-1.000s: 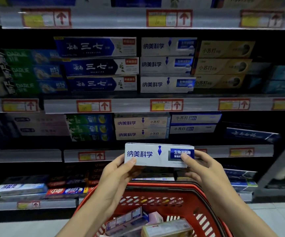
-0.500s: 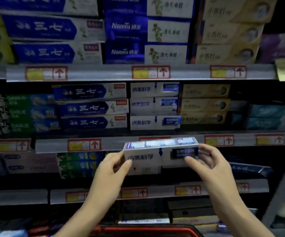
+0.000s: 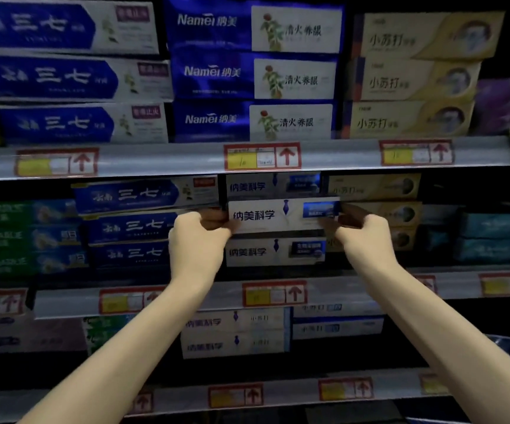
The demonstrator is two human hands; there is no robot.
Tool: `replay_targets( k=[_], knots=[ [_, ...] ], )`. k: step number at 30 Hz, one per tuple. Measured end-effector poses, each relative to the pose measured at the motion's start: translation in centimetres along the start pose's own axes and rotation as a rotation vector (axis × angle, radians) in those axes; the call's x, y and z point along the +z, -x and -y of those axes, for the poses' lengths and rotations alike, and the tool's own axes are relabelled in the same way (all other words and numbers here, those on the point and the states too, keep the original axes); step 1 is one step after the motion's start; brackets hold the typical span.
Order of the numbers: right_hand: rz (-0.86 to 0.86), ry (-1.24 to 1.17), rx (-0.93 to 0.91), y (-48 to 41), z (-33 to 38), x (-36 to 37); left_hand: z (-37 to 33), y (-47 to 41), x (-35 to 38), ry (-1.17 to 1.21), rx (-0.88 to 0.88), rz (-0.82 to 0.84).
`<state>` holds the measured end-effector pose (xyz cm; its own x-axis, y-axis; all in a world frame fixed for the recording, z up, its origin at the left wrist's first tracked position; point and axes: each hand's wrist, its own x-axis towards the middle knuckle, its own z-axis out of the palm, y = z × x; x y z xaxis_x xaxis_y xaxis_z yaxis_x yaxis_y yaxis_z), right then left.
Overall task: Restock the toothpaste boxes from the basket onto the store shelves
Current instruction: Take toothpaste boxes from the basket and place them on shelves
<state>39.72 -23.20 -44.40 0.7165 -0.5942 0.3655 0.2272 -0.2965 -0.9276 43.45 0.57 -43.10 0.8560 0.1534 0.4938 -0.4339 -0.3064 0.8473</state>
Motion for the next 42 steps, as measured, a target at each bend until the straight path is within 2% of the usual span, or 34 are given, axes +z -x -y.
replay_targets(
  k=[4,8,17,21,24,27,31,37,42],
  knots=[
    [-0.012,-0.071,0.088,-2.1,-0.9,1.2,1.1,-1.3,1.1,-0.011,-0.06,0.002],
    [-0.015,-0.001,0.045,-2.0,-1.8,1.6,2.6,-1.5,1.6,-0.11,-0.12,-0.013],
    [-0.021,0.071,0.013,-0.6,-1.4,1.4,2.4,-1.6,1.2,-0.023,-0.143,0.015],
    [-0.053,0.116,0.054,-0.2,-0.6,0.9,1.4,-0.8,0.2,-0.027,-0.117,0.007],
    [-0.069,0.238,0.0,1.2,0.3,-0.4,1.0,0.2,-1.4,-0.023,-0.055,0.009],
    [-0.031,0.257,-0.056,4.2,1.8,-1.5,0.7,1.8,-3.2,0.035,-0.002,0.079],
    [0.066,0.25,-0.127,9.7,2.8,-2.9,0.6,5.6,-6.0,0.091,-0.046,0.18],
    [0.248,0.316,-0.085,18.4,2.0,-4.4,2.8,12.6,-9.2,0.039,-0.111,0.327],
    [0.469,0.474,0.0,25.5,-2.1,-4.9,7.8,18.9,-10.7,0.002,-0.181,0.519]
  ],
)
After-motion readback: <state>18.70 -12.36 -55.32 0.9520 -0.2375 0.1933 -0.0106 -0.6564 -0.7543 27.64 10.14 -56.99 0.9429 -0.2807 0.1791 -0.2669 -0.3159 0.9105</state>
